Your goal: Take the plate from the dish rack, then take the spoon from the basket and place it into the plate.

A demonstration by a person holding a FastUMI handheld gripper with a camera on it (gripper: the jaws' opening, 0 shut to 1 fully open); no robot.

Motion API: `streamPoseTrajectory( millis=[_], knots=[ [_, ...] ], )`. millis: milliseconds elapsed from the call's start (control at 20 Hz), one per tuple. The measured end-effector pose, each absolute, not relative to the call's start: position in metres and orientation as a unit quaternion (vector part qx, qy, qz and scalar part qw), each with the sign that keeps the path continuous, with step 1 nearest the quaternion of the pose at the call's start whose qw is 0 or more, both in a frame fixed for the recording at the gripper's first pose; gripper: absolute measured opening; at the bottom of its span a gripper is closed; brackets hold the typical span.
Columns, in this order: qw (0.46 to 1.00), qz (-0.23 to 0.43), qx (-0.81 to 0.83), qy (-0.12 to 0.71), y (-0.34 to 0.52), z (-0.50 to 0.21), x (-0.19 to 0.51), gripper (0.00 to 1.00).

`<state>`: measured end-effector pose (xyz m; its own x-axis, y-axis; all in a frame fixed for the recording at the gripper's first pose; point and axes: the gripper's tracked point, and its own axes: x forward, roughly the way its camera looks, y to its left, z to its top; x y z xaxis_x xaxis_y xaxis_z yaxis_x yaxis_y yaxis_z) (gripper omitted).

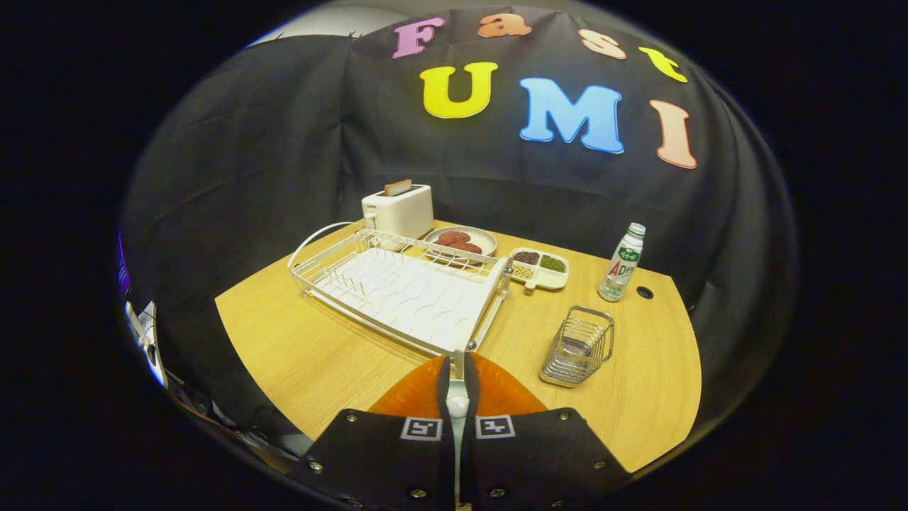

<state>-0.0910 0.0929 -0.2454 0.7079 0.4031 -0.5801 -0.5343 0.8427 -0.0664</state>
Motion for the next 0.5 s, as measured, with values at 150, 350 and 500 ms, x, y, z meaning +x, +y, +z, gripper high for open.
streamPoseTrajectory(
  millis=[150, 350, 500],
  knots=[
    [0.911, 0.260, -0.134, 0.290, 0.102, -0.252, -0.088, 0.04],
    [0.905, 0.273, -0.143, 0.294, 0.115, -0.260, -0.085, 0.09],
    [0.907, 0.264, -0.168, 0.282, 0.110, -0.257, -0.077, 0.14]
  ],
)
